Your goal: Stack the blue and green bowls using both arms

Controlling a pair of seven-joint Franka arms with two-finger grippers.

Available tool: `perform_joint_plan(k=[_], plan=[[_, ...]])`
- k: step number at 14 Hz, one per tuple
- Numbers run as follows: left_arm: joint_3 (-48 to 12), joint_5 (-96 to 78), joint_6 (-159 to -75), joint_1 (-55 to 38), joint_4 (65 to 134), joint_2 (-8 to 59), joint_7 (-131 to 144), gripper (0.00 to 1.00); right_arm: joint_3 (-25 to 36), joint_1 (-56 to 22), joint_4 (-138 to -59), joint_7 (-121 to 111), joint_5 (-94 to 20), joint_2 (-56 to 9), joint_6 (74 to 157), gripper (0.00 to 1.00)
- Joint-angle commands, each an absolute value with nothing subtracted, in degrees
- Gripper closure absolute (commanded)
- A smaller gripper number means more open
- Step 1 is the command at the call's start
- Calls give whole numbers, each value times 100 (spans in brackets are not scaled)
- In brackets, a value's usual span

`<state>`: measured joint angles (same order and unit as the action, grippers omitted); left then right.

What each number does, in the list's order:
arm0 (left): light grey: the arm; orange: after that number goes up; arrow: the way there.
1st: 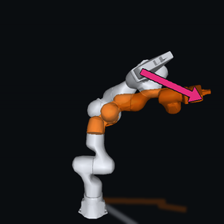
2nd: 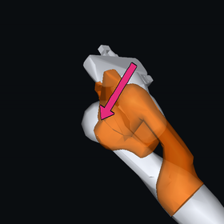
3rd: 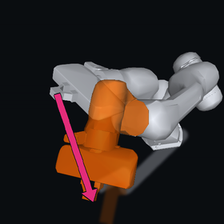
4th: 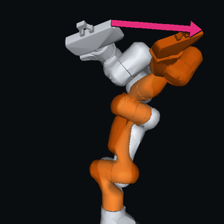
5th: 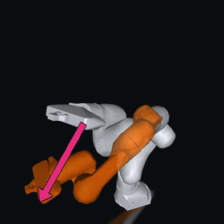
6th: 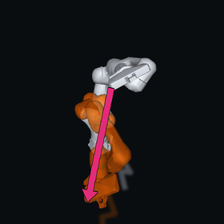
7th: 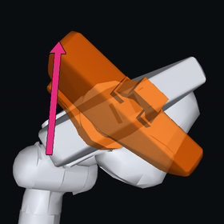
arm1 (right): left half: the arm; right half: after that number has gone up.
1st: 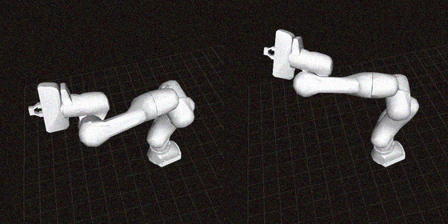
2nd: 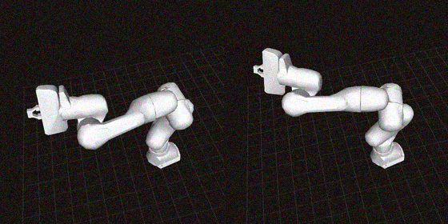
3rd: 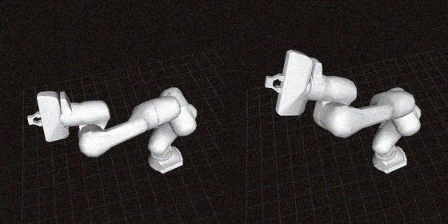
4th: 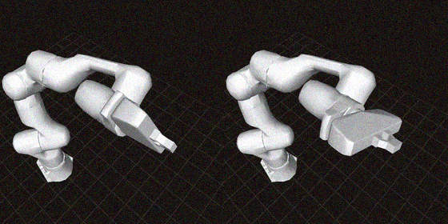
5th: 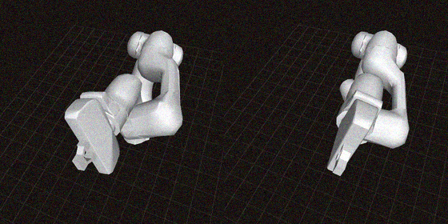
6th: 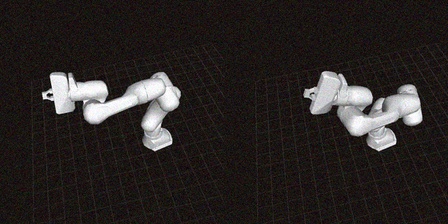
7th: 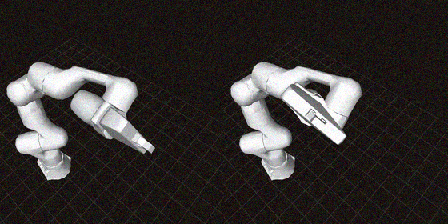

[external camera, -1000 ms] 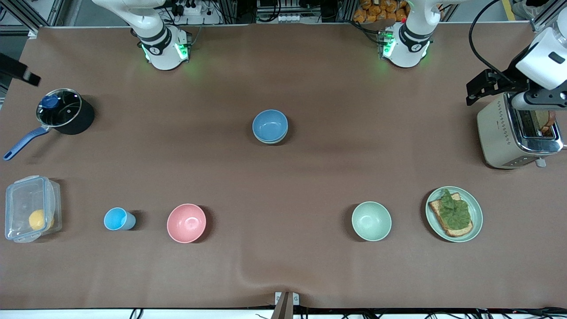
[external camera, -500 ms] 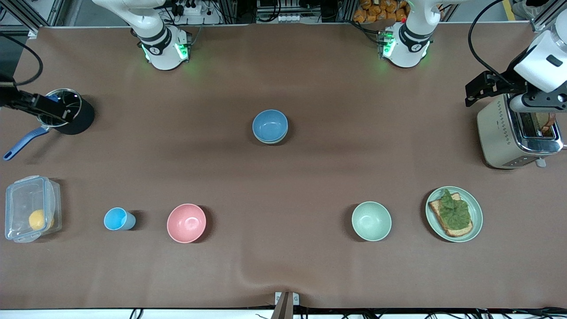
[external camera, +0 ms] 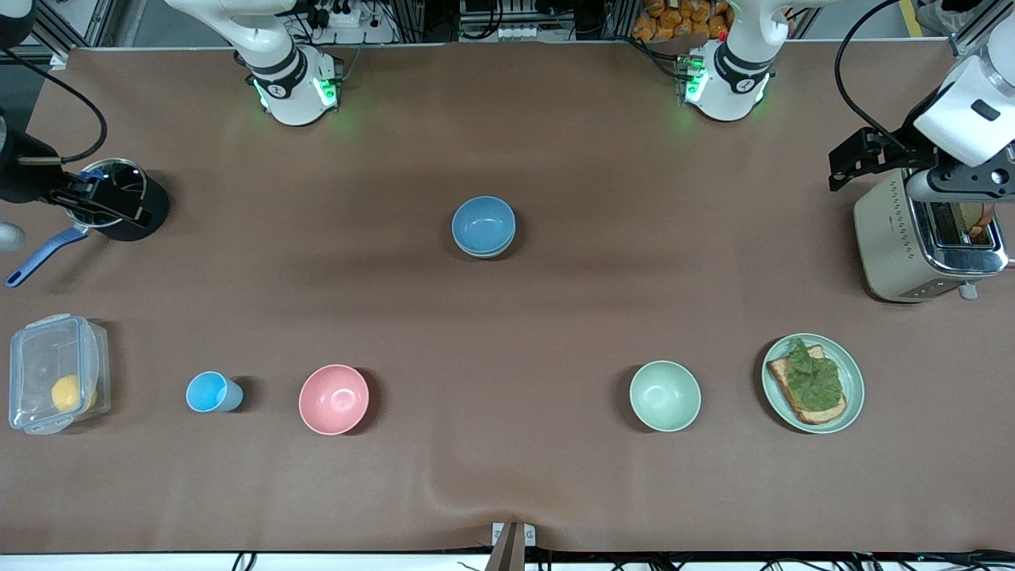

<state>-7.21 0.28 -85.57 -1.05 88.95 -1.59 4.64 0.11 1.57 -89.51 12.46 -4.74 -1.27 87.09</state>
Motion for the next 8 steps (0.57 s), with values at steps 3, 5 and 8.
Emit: perform_joint_plan(k=[3, 5, 8], plan=[[-738, -88, -8438, -70, 8754, -62, 369, 0, -106, 334, -9062, 1248, -360, 35, 8789, 0], [-738, -88, -8438, -70, 8754, -61, 369, 0, -105, 334, -9062, 1230, -343, 35, 8789, 0], [-738, -97, -8438, -79, 8763, -53, 387, 0, -114, 334, -9062, 1187, -334, 35, 8789, 0]])
